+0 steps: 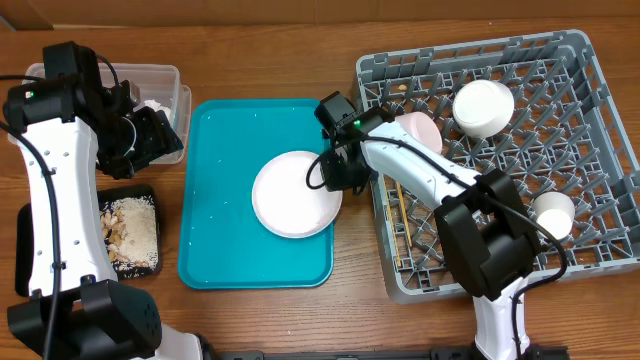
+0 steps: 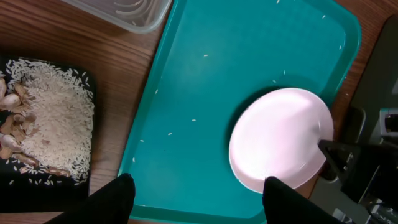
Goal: Sort waste into correct bins and load items into the dishwasher
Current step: 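Grasp the plate rim with the right gripper as the left withdraws, then carry the plate into the rack and stand it upright at far right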
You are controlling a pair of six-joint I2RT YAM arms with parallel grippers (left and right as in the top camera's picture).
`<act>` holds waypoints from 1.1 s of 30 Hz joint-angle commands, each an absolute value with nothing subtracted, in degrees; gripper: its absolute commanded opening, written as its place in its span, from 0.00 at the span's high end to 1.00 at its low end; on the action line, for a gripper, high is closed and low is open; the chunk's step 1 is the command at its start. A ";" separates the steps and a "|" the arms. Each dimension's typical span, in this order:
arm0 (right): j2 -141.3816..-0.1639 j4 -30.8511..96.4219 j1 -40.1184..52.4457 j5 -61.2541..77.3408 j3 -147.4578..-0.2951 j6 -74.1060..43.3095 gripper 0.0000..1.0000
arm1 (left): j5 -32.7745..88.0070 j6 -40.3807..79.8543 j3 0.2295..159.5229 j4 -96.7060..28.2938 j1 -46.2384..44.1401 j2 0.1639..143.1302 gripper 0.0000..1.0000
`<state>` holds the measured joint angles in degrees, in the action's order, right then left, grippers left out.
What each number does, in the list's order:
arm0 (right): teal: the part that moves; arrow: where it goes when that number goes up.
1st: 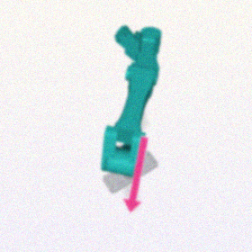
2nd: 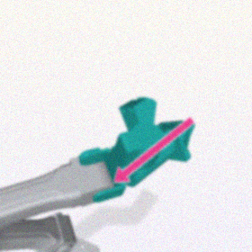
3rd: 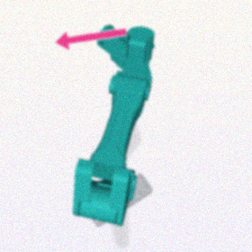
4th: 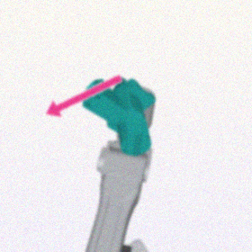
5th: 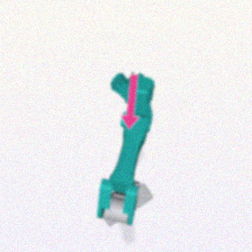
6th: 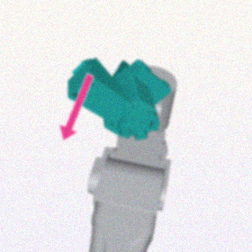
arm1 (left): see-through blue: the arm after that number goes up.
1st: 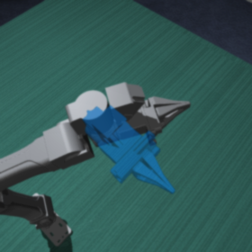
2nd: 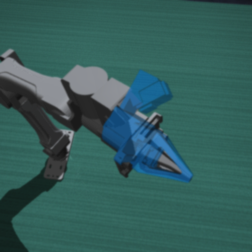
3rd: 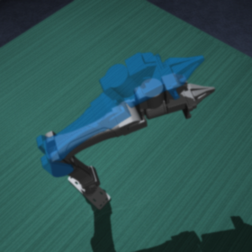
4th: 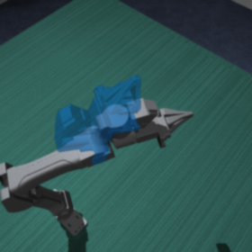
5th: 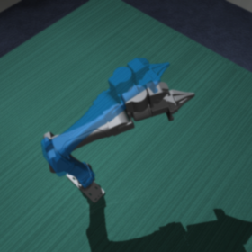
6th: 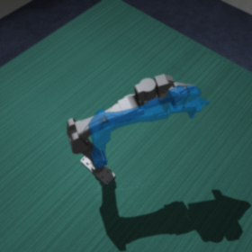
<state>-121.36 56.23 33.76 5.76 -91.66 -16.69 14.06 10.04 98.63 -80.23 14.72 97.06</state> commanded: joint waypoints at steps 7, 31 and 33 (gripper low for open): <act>-109.43 69.32 28.27 -7.05 -107.55 -15.46 0.96 | 13.06 8.73 99.48 -80.36 14.55 96.25 0.31; -98.32 59.07 -5.96 -62.96 -100.31 -16.53 0.96 | 13.13 8.78 99.48 -79.90 14.55 96.25 0.30; -98.91 55.07 -6.94 -62.92 -97.47 -13.52 0.96 | 13.15 8.78 99.48 -79.96 14.55 96.25 0.30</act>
